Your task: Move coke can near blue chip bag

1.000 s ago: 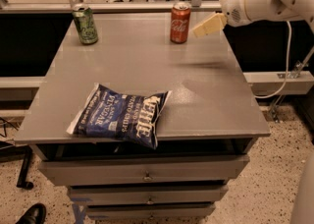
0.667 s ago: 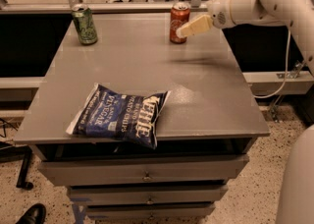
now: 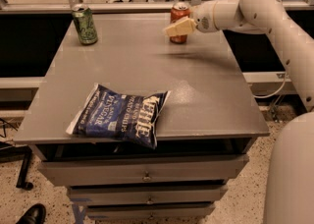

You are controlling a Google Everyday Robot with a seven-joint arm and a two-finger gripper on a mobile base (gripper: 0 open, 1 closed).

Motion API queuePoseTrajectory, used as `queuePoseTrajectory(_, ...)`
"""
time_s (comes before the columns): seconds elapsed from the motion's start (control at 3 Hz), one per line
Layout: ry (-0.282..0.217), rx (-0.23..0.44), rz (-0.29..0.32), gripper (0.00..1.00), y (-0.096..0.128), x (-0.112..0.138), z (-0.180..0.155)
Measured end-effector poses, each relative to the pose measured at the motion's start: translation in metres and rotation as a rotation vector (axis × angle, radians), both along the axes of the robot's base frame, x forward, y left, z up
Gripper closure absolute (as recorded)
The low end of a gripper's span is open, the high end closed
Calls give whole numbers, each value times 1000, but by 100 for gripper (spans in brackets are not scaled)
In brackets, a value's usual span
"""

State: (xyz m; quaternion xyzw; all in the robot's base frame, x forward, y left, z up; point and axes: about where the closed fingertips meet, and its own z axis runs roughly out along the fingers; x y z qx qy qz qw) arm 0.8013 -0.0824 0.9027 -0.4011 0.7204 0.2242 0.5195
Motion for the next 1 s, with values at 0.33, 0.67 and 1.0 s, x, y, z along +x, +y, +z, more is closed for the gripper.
queuePoseTrajectory(0.33,-14,26,-11,40,2,9,-4)
queuePoseTrajectory(0.67,-30,41,-26,64,-4,13,-3)
queuePoseTrajectory(1.0,-38,53,-9,87,-6,7,5)
